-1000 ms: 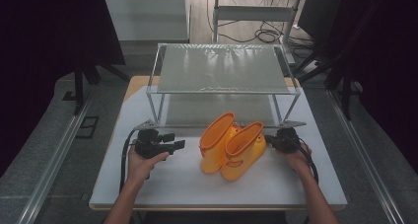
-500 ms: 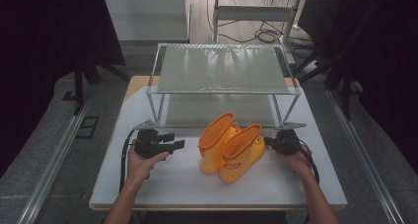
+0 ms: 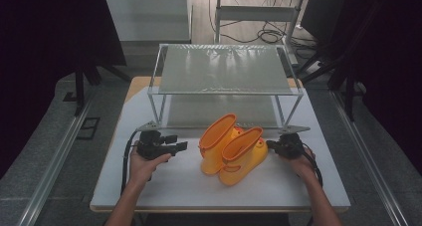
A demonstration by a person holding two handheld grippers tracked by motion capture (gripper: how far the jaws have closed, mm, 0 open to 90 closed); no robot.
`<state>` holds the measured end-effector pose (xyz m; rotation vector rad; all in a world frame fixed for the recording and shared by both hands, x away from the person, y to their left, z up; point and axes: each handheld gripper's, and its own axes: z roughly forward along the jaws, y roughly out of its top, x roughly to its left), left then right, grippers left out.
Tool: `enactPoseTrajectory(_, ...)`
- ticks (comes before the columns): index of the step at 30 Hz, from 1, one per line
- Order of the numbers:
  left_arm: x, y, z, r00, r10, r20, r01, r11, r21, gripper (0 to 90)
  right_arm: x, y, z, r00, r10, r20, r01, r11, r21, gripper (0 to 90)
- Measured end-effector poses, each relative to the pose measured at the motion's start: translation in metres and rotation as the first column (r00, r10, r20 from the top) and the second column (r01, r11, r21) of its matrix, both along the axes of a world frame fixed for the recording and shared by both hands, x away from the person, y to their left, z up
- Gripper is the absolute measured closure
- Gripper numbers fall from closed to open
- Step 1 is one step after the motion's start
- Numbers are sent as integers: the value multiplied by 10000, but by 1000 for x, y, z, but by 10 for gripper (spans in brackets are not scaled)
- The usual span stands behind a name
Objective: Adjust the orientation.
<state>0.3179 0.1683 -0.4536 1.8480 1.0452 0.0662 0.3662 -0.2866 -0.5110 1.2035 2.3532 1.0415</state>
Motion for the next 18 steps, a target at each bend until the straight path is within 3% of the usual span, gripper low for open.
enactPoseTrajectory(18,-1,-2,0,10000,-28,0,28,10000,-44,404,-3,0,-2,9998,193,83,-193,9998,-15,900)
